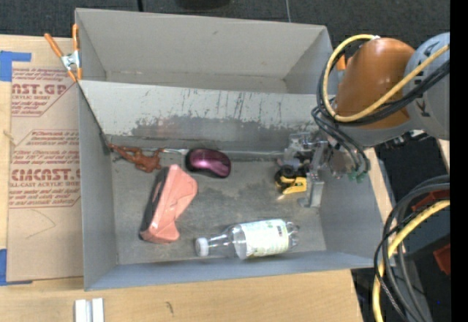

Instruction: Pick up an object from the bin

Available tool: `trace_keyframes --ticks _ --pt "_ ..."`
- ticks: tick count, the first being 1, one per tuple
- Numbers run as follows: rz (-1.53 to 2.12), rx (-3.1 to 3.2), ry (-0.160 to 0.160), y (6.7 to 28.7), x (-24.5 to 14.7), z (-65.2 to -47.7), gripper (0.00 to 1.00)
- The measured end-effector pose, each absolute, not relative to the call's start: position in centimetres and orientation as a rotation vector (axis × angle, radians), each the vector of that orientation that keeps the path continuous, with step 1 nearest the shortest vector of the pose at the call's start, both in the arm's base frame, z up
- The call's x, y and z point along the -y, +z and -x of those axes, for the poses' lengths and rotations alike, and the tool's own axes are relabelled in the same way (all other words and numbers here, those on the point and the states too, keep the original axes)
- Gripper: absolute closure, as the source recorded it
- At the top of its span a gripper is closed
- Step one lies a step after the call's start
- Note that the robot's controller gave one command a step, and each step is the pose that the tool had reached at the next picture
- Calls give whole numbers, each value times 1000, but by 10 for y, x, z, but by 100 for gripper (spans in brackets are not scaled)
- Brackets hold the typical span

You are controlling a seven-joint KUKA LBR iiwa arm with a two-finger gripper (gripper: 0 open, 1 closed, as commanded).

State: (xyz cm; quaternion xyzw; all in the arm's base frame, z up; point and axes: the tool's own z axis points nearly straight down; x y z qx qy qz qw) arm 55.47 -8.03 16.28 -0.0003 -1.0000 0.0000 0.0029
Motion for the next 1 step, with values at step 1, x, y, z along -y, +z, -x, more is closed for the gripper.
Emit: trace_keyframes --ticks 1 --pt "-1 3143 1 168 80 -556 0"
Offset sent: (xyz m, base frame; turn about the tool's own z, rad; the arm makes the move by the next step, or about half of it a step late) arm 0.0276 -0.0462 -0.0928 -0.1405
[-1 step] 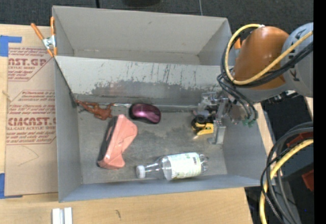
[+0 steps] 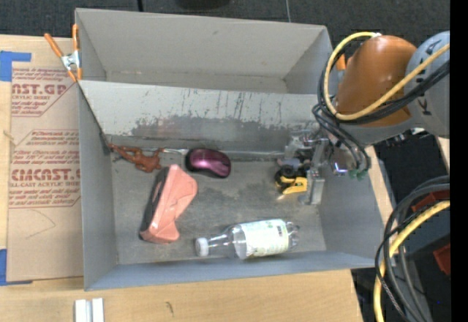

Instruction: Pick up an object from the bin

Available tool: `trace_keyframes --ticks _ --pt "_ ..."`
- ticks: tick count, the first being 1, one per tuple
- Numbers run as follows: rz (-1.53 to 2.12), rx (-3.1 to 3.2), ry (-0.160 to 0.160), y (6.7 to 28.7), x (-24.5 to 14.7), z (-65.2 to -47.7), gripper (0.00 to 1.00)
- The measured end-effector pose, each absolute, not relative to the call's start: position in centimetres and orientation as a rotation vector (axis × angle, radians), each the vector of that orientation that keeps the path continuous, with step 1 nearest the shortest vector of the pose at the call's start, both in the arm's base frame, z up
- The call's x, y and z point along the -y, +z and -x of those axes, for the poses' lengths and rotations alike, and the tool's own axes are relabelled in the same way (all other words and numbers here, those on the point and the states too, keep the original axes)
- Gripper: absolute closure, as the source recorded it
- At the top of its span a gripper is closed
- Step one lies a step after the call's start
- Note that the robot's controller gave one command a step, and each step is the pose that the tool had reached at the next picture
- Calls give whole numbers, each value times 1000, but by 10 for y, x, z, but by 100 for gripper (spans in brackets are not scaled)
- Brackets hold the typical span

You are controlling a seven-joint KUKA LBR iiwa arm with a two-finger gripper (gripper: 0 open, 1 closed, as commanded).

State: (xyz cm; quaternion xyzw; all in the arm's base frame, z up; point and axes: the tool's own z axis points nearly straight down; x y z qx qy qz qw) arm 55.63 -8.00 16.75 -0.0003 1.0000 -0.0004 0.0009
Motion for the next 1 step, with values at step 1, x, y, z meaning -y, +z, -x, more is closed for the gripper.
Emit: trace_keyframes --ticks 1 --pt "144 -3131 -3 107 109 -575 0"
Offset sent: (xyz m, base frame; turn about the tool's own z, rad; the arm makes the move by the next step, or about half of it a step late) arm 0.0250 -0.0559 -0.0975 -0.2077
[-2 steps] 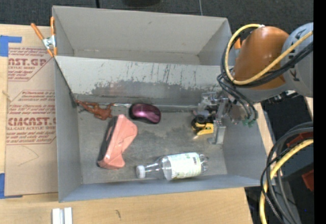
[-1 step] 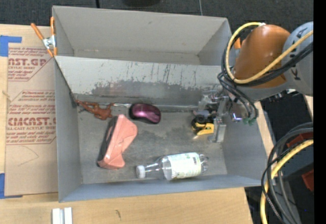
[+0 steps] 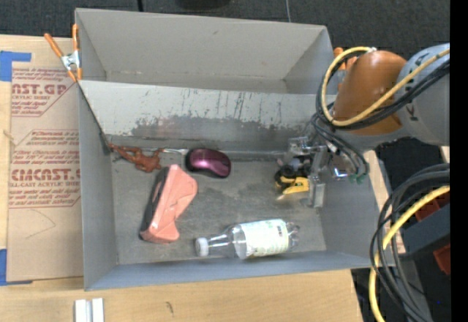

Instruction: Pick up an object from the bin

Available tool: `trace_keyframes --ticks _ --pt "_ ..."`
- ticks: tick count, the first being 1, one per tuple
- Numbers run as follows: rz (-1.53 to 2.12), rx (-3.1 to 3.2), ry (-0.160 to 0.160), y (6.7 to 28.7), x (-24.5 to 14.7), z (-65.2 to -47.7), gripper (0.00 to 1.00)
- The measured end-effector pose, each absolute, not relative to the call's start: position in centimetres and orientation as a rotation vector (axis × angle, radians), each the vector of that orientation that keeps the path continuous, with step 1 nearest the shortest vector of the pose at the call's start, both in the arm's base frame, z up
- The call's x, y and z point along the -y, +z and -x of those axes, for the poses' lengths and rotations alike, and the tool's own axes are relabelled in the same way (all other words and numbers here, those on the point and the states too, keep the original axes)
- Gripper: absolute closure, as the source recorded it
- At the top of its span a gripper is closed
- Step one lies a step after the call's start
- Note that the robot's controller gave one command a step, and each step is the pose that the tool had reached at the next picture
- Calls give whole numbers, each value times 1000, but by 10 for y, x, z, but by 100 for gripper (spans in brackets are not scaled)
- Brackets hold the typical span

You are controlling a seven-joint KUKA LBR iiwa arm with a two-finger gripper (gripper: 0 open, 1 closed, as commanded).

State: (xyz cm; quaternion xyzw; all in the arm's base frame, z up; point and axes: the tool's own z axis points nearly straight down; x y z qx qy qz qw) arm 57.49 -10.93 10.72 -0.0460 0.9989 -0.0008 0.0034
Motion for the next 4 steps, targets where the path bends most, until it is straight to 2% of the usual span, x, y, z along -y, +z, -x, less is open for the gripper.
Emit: trace_keyframes --ticks 1,2,3,4 --pt "325 -3124 0 68 136 -581 0" --pt "-69 -3139 4 70 136 -579 0" --pt "259 -3127 -1 69 136 -581 0" --pt "-67 -3136 9 70 134 -580 100"
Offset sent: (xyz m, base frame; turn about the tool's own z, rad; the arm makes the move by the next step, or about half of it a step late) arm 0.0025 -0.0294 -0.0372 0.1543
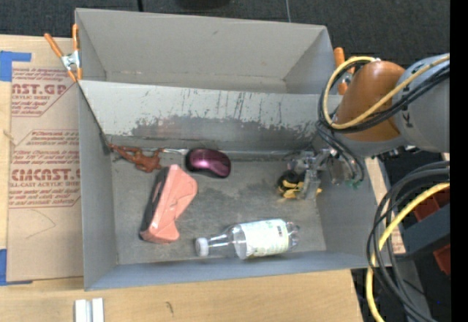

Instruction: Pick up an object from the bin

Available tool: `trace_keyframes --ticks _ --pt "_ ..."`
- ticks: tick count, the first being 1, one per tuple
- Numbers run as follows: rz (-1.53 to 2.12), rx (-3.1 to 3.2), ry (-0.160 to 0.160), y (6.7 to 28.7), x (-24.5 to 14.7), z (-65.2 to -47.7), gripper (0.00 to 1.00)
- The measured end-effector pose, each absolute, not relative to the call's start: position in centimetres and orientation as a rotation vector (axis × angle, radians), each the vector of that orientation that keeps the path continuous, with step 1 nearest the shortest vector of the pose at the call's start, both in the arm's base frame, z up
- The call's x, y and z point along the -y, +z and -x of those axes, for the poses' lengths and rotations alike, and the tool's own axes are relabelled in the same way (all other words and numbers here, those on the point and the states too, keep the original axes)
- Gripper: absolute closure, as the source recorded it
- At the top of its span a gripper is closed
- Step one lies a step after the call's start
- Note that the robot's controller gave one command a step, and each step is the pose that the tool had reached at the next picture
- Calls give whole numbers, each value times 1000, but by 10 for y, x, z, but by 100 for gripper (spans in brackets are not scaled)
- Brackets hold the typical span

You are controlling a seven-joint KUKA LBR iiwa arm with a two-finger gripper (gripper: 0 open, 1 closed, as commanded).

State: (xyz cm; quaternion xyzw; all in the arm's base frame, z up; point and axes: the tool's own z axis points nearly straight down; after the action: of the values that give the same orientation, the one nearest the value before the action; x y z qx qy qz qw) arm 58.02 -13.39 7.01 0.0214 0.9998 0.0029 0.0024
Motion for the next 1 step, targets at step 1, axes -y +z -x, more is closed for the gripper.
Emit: trace_keyframes --ticks 1 --pt "-67 -3136 9 70 134 -580 100"
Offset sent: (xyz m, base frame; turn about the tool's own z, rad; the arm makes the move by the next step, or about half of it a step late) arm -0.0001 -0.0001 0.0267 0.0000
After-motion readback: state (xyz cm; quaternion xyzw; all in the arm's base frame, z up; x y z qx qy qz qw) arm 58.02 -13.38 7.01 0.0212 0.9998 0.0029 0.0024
